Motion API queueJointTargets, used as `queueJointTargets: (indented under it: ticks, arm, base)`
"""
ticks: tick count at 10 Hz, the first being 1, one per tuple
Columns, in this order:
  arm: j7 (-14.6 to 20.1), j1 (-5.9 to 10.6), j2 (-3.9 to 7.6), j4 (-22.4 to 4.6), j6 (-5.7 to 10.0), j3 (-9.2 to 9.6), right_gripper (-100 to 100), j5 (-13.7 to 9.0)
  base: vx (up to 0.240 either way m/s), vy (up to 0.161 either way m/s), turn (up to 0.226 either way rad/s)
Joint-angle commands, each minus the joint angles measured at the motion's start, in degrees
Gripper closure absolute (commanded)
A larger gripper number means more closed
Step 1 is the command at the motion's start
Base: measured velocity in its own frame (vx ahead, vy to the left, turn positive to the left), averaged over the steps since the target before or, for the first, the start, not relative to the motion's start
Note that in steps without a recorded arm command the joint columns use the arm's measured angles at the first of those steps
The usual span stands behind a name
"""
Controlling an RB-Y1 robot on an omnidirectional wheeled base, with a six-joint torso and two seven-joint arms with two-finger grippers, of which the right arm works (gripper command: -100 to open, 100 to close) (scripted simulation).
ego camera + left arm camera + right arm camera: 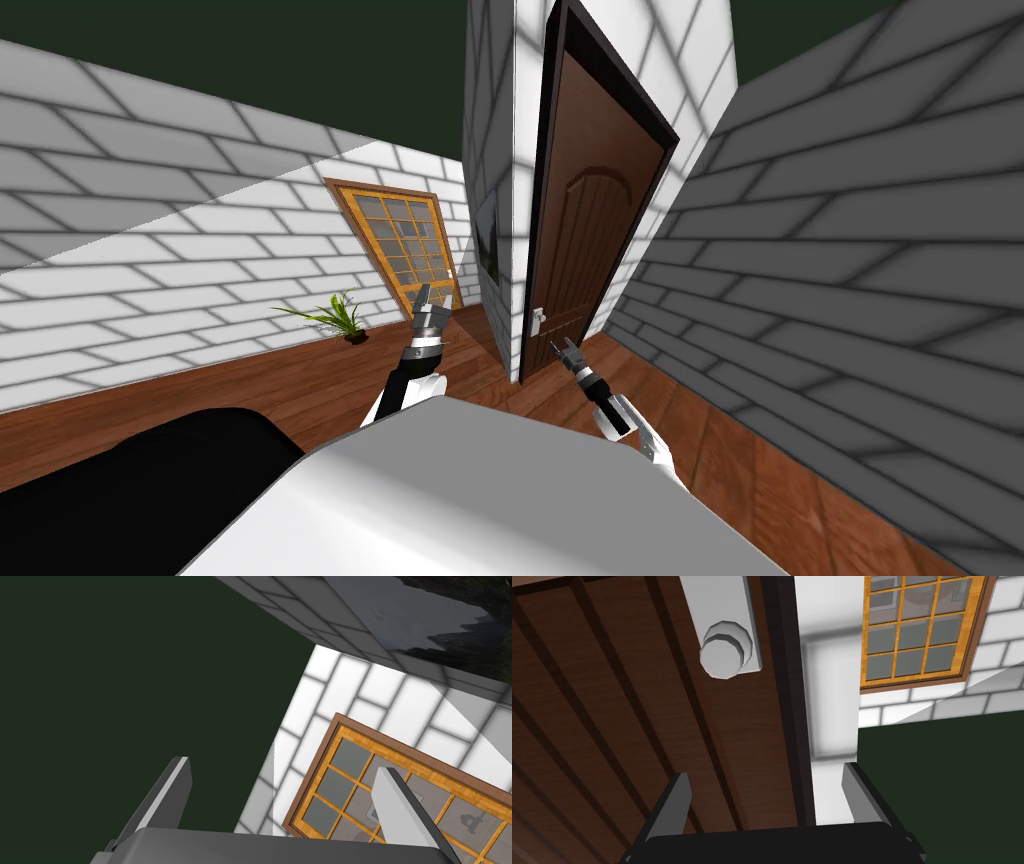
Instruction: Pull the door open
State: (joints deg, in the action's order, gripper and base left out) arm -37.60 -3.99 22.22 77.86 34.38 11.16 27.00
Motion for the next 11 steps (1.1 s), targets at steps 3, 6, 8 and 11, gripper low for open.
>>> queueJointTargets:
  ticks: [3, 6, 8, 11]
  arm:
    - [-2.4, 2.11, 1.57, -3.9, 0.39, 0.98, -100, 2.1]
    - [-3.3, 3.31, 1.14, -5.9, -0.36, -0.47, -100, 2.0]
    - [-4.0, 4.19, 0.69, -7.4, -0.83, -1.71, -100, 1.7]
    - [-5.5, 6.43, -0.52, -11.1, -1.93, -4.62, -100, 1.1]
  base:
    - [0.117, -0.102, 0.134]
    - [0.051, -0.055, 0.090]
    - [-0.014, -0.007, 0.168]
    - [-0.010, -0.003, 0.177]
